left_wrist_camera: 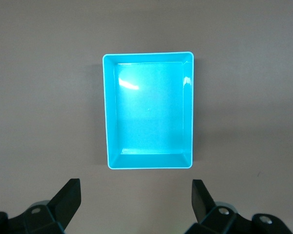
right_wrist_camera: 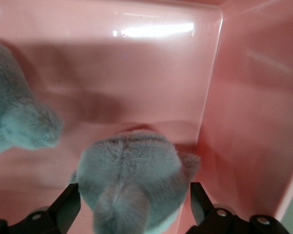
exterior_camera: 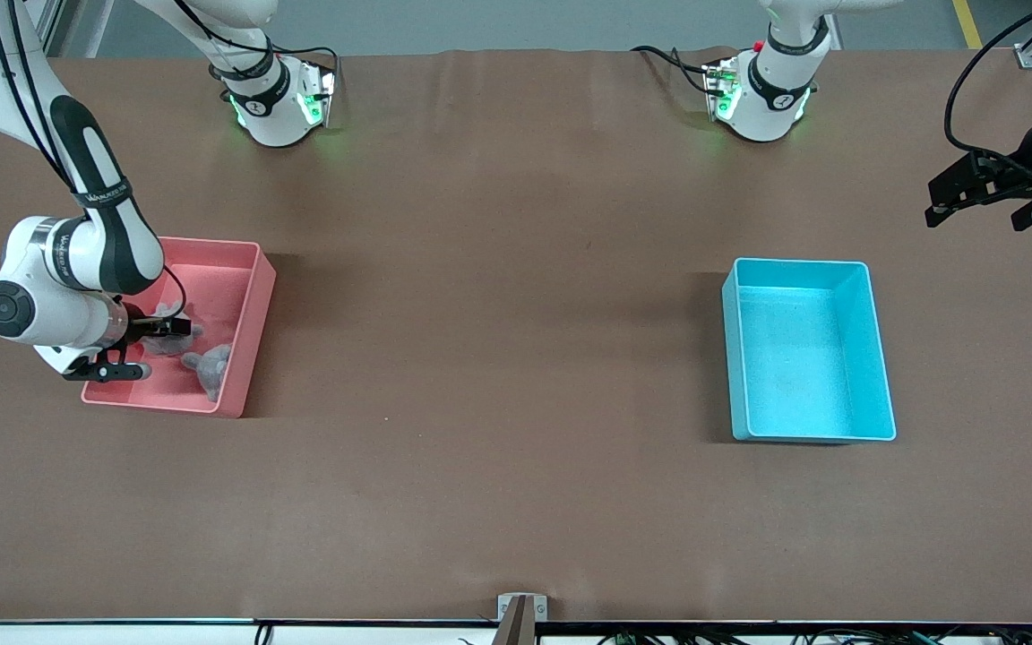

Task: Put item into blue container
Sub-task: 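Lower the right gripper and grasp a grey plush in the pink box, then lift the plush with the right gripper while the left gripper moves out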

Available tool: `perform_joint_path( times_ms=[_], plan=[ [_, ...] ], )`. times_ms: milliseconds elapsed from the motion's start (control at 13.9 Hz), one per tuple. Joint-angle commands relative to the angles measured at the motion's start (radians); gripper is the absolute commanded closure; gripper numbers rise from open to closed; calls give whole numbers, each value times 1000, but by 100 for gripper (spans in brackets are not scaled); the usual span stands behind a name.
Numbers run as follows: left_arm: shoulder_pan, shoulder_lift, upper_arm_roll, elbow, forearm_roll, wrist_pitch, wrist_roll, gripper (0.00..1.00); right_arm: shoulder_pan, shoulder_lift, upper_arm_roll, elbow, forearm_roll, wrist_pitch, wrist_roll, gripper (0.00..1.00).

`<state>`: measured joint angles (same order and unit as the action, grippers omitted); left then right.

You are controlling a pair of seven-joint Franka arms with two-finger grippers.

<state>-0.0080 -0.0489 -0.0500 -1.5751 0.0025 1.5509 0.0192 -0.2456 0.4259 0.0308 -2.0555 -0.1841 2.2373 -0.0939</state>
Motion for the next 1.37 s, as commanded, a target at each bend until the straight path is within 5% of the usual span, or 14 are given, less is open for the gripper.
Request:
perform_joint_path(
  times_ms=[0, 216, 431, 935, 1294],
  plan=[
    [-4, 9, -2, 12, 7, 12, 16, 0, -18, -10, 17, -17, -28, -1, -6, 22],
    [-4, 23, -4, 12, 5, 18, 15, 0, -14, -10, 17, -15, -26, -8, -6, 56],
    [2, 37, -4, 12, 5, 21, 15, 0, -12, -15, 18, -12, -26, -18, -7, 79],
    [3, 44, -4, 13, 1, 21, 7, 0, 15, -142, 40, 129, -26, -325, -10, 86],
    [3, 46, -4, 12, 5, 21, 13, 0, 158, -208, 41, 292, -9, -556, 8, 90]
  ],
)
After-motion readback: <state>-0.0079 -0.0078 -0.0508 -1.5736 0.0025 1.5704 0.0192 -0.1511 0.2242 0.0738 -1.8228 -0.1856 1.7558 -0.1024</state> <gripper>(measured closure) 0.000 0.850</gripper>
